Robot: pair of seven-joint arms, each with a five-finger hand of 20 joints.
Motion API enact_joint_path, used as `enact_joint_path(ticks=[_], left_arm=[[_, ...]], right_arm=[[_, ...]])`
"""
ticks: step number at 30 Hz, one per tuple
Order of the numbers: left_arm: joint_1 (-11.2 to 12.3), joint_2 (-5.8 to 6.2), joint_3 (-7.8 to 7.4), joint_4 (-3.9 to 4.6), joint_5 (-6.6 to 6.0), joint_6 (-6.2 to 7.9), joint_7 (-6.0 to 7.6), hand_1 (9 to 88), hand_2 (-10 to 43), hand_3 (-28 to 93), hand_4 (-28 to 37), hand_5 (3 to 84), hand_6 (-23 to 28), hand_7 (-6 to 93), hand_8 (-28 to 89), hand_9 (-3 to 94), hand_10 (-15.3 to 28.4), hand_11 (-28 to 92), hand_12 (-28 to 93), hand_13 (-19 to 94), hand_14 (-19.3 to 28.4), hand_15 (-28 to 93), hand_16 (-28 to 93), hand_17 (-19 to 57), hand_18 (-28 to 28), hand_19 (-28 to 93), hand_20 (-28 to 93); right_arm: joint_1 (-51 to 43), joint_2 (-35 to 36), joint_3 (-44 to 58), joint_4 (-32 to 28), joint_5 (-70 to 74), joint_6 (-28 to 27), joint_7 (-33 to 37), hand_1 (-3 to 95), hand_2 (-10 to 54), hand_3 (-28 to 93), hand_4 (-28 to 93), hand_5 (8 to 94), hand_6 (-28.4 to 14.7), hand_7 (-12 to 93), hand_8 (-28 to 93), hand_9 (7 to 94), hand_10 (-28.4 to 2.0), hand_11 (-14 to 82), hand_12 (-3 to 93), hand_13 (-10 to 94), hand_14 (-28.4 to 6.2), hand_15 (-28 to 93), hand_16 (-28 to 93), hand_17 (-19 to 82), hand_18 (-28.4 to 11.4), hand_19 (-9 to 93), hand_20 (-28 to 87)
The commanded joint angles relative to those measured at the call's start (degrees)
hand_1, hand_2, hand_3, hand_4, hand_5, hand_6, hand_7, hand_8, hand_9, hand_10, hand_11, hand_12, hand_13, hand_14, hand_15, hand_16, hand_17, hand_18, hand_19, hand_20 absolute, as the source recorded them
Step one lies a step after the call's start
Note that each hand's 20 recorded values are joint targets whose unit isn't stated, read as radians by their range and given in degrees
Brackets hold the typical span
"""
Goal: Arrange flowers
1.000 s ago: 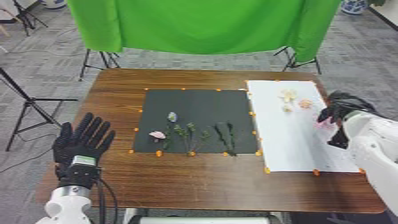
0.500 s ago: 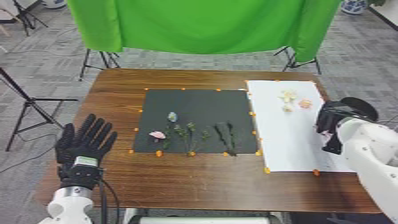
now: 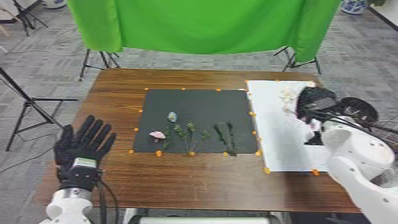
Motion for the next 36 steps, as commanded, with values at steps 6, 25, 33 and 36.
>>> enact_joint_path(ticks=[6,25,33,36], left_arm=[[-0.4,-0.13,0.57,0.35,0.7,0.59,-1.96,25.4,15.6,71,-28.3,41.3,10.4,14.9,-9,34.3,16.5,25,11,24,17.5,42,-8,-6.5,15.2,38,9],[-1.8,0.17,1.76,0.76,0.54,2.51,-2.94,25.6,15.6,71,-28.3,41.5,10.5,14.9,-9,34.3,16.6,25,11,24,17.4,42,-8,-6.5,15.2,38,9],[-3.0,0.04,2.6,1.43,0.51,1.85,-3.41,25.7,15.6,71,-28.3,41.6,10.4,14.9,-9,34.4,16.5,25,11,24,17.4,42,-8,-6.5,15.2,38,9],[-3.4,0.02,2.79,1.54,0.55,1.87,-3.62,25.7,15.5,71,-28.3,41.6,10.5,14.9,-9,34.4,16.6,25,11,24,17.4,42,-8,-6.5,15.2,38,9]], right_arm=[[22.6,-21.1,-23.2,4.5,0.0,1.2,-13.5,63.1,-9.5,73,-28,75.3,2.5,29,-1,87.0,-9.1,7.7,39.5,73,-5.8,33,44,31,-18.4,81,42],[26.6,-25.4,-36.2,17.5,-12.3,7.8,-13.0,62.3,-9.5,73,-28,74.9,3.0,30,-2,86.8,-8.6,7.5,38.6,72,-5.7,32,44,29,-18.3,78,42],[25.8,-27.7,-36.5,19.5,-11.5,6.7,-11.8,61.9,-9.5,73,-28,74.8,3.1,30,-3,86.7,-8.6,7.5,38.5,71,-5.9,32,44,29,-18.4,77,43],[25.7,-28.4,-36.7,19.8,-11.7,6.7,-11.6,61.9,-9.5,73,-28,74.8,3.1,30,-3,86.7,-8.5,7.4,38.4,71,-5.9,32,44,29,-18.4,77,43]])
